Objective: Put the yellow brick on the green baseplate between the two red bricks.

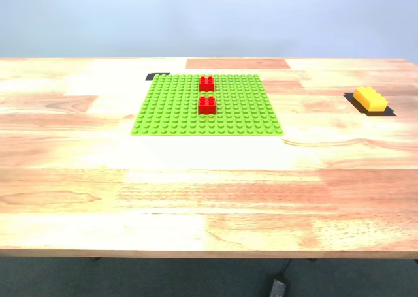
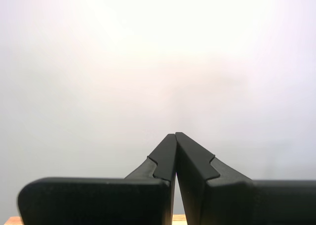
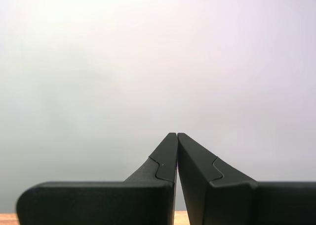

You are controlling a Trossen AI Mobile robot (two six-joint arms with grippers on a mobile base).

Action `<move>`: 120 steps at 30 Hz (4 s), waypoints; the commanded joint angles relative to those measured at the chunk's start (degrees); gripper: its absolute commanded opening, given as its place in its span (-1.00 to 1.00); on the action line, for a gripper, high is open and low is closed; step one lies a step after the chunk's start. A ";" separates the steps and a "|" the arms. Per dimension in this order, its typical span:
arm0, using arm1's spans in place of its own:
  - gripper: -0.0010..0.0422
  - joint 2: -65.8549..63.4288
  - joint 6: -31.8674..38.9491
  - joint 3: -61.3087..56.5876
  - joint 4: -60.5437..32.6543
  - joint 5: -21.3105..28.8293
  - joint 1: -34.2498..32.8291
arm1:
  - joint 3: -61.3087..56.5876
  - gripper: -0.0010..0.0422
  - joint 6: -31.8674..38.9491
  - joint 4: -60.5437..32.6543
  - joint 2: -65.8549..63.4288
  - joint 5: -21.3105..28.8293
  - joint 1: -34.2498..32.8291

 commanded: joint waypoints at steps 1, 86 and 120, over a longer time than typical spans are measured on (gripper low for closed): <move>-0.96 -0.07 0.00 -0.02 -0.04 0.00 0.00 | 0.02 -0.96 -0.13 -0.02 0.00 -0.02 0.00; -0.96 -0.07 26.84 33.31 -83.23 30.03 0.00 | 33.46 0.53 -4.22 -73.72 41.00 -4.52 -0.44; -0.96 -0.79 26.84 33.88 -83.38 30.01 0.00 | 31.39 -0.13 -2.82 -67.52 47.58 -3.91 2.49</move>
